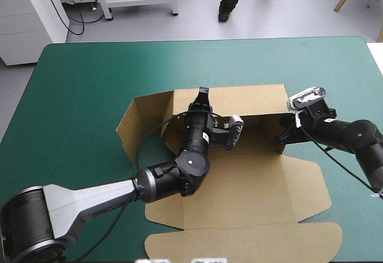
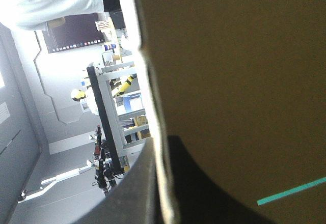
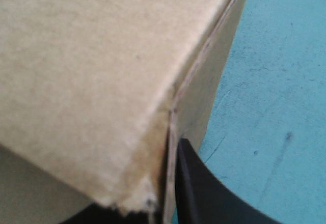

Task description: Fold the box

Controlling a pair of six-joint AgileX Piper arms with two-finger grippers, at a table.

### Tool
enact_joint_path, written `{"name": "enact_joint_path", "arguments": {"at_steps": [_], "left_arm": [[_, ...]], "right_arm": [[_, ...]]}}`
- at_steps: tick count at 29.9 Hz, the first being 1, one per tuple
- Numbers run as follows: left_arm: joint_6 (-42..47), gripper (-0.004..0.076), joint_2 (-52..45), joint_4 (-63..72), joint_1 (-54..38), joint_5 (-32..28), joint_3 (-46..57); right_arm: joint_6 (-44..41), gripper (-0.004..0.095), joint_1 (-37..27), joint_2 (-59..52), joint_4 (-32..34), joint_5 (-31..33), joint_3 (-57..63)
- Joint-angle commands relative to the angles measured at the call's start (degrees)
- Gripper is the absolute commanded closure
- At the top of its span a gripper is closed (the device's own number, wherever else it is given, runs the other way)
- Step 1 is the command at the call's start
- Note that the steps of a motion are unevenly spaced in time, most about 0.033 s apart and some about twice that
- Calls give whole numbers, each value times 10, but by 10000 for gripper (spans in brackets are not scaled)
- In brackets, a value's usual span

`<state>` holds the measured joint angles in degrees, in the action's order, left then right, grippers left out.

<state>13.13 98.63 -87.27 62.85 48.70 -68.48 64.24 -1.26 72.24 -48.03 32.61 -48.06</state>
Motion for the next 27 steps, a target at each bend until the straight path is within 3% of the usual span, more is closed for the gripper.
{"name": "enact_joint_path", "arguments": {"at_steps": [1,9,12,19,27], "left_arm": [[-5,734,-9,31,3,-17,-2],[25,717,-9,-36,3,15,-2],[58,654,-9,-60,3,15,-2],[148,355,-9,-142,3,19,-2],[186,336,-9,-167,6,22,-2]], "right_arm": [[-13,908,22,-15,-38,29,-16],[-58,908,34,-15,-15,38,-16],[-76,908,34,-15,2,39,-16],[-109,908,34,-15,33,41,-16],[-160,908,34,-15,59,10,-16]]}}
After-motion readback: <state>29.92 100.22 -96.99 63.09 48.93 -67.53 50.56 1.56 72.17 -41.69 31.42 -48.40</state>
